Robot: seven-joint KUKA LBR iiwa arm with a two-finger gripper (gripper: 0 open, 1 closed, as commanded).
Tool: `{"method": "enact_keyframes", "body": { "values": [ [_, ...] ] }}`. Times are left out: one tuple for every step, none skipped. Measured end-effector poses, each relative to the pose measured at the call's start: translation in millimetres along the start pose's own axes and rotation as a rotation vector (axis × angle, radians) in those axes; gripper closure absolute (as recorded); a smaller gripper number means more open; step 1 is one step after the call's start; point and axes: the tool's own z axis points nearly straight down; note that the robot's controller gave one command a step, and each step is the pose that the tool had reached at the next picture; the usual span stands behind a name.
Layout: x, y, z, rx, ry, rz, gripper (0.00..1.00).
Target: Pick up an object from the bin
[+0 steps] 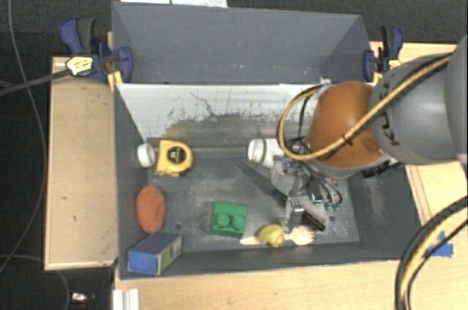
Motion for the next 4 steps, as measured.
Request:
{"method": "enact_keyframes", "body": {
  "values": [
    [-4.6, -28, -35, -0.002, -0.007, 0.143, 0.00],
    [12.5, -56, -6, -0.001, -0.004, 0.051, 0.00],
    [2.2, -47, 4, -0.002, -0.019, 0.185, 1.00],
    [2.2, -47, 4, -0.002, -0.019, 0.186, 1.00]
  ]
}}
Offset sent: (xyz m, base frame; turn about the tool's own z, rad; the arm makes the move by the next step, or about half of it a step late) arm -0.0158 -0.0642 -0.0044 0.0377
